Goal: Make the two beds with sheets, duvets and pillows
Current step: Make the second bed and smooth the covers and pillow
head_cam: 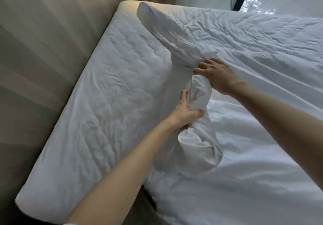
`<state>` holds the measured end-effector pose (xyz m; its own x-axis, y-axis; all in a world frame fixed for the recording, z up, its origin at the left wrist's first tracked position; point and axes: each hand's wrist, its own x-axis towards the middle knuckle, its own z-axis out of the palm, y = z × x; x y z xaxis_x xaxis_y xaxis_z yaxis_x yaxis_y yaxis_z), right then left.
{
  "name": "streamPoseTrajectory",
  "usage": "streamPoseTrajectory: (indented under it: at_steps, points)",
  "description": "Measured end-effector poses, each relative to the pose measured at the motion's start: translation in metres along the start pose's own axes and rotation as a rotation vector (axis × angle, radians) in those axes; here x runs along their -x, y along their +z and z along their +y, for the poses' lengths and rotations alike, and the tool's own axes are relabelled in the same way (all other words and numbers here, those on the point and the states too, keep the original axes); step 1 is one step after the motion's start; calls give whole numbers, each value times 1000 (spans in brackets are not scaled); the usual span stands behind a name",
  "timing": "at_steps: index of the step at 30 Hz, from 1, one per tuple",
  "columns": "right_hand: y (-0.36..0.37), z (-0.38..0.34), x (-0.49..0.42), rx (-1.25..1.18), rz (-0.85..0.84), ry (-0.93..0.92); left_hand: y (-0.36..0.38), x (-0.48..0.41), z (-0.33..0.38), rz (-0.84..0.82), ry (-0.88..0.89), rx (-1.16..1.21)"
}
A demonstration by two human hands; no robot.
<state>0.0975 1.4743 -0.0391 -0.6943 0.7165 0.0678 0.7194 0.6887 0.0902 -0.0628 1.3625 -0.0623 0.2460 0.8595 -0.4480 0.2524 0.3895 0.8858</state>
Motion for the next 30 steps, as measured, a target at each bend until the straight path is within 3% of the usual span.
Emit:
streamPoseTrajectory:
  at_steps: [6,9,11,20,25,30]
  points:
    - [6,80,168,-25,-21,401,159,-11,34,-146,69,-120]
    - [45,97,242,-93,-316,651,203,-11,16,-320,-18,-300]
    - [63,91,270,-158,-458,709,209,-7,3,-302,-1,-477]
    - [48,-4,266,-573,-39,818,143,39,-25,2,83,-852]
    - [26,-40,264,-582,49,755,106,87,-20,101,89,-892]
    - [7,-62,257,-850,152,881,92,134,-19,182,107,-922]
